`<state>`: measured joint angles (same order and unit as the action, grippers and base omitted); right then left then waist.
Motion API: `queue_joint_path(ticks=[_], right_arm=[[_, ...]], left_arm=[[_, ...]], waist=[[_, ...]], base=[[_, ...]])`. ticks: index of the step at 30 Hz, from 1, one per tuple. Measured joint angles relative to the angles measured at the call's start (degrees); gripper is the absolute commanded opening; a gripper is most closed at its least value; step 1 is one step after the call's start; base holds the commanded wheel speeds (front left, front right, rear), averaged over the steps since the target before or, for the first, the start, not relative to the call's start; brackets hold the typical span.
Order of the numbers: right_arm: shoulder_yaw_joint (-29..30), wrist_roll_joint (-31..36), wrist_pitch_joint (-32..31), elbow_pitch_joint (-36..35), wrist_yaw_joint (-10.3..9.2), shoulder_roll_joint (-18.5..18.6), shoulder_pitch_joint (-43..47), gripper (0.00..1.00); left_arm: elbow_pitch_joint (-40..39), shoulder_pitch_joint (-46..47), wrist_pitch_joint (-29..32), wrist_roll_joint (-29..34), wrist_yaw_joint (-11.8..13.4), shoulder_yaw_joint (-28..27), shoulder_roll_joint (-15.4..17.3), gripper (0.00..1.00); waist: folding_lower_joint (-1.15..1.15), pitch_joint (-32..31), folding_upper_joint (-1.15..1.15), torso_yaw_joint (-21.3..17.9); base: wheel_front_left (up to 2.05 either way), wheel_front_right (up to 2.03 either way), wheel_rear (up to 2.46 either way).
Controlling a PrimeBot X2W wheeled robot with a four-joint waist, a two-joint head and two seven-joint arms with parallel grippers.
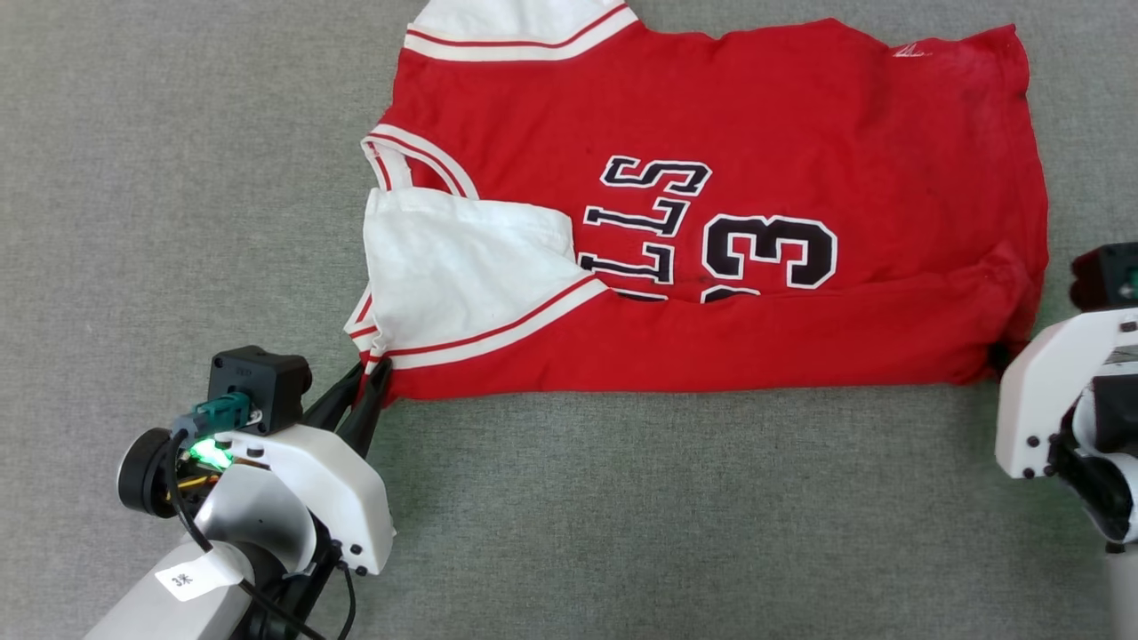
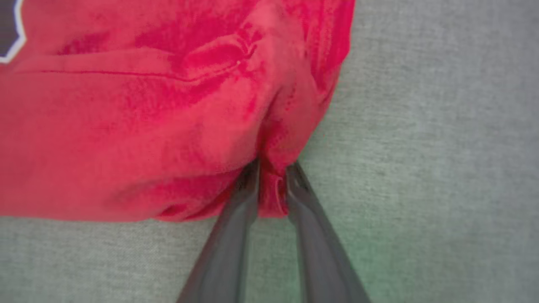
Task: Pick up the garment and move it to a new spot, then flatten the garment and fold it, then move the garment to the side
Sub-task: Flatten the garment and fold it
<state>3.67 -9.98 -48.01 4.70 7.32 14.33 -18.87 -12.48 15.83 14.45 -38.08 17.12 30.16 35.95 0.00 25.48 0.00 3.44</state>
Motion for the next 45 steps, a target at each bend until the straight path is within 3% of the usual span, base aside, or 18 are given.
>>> queue_joint_path(ticks=[14, 27, 34, 42, 43, 44, 45], right_arm=[[-0.6, -5.2, 0.5, 1.8, 0.19, 2.2, 3.4, 0.00], [1.0, -9.8, -3.8, -6.7, 0.21, 7.1, 16.7, 0.00], [2.0, -9.7, -4.3, -7.6, 0.20, 6.7, 21.6, 0.00], [1.9, -9.3, -1.3, -3.4, 0.20, 4.8, 21.7, 0.00], [2.1, -9.3, -0.8, -2.9, 0.20, 4.5, 21.5, 0.00], [2.0, -9.3, 0.1, -2.4, 0.20, 4.5, 21.3, 1.00], [1.8, -9.4, 0.2, -2.1, 0.20, 4.5, 21.1, 1.00]], left_arm=[[6.5, -2.6, 0.5, -1.4, -2.8, 1.6, 2.2, 0.00], [3.3, -12.7, 1.3, -3.0, -2.4, 4.4, 5.0, 0.00], [2.6, -15.7, 2.3, -3.9, -2.2, 6.2, 4.7, 0.00], [5.9, -15.3, 2.5, -4.5, -3.0, 7.2, 2.8, 0.00], [6.4, -15.2, 2.3, -4.5, -3.2, 7.3, 2.6, 0.18], [7.4, -14.9, 1.9, -4.5, -3.5, 7.4, 2.2, 0.94], [7.9, -14.6, 1.4, -4.5, -3.5, 7.4, 1.9, 1.00]], waist=[[0.01, -7.0, 0.00, -1.3], [0.00, -14.2, 0.00, -3.5], [0.00, -14.7, 0.00, -3.8], [0.00, -13.6, 0.00, -3.7], [0.00, -13.6, 0.00, -3.7], [0.00, -13.5, 0.00, -3.7], [0.00, -13.5, 0.00, -3.7]], base=[[0.00, 0.00, 0.00], [0.00, 0.00, 0.00], [0.00, 0.00, 0.00], [0.00, 0.00, 0.00], [0.00, 0.00, 0.00], [0.00, 0.00, 0.00], [0.00, 0.00, 0.00]])
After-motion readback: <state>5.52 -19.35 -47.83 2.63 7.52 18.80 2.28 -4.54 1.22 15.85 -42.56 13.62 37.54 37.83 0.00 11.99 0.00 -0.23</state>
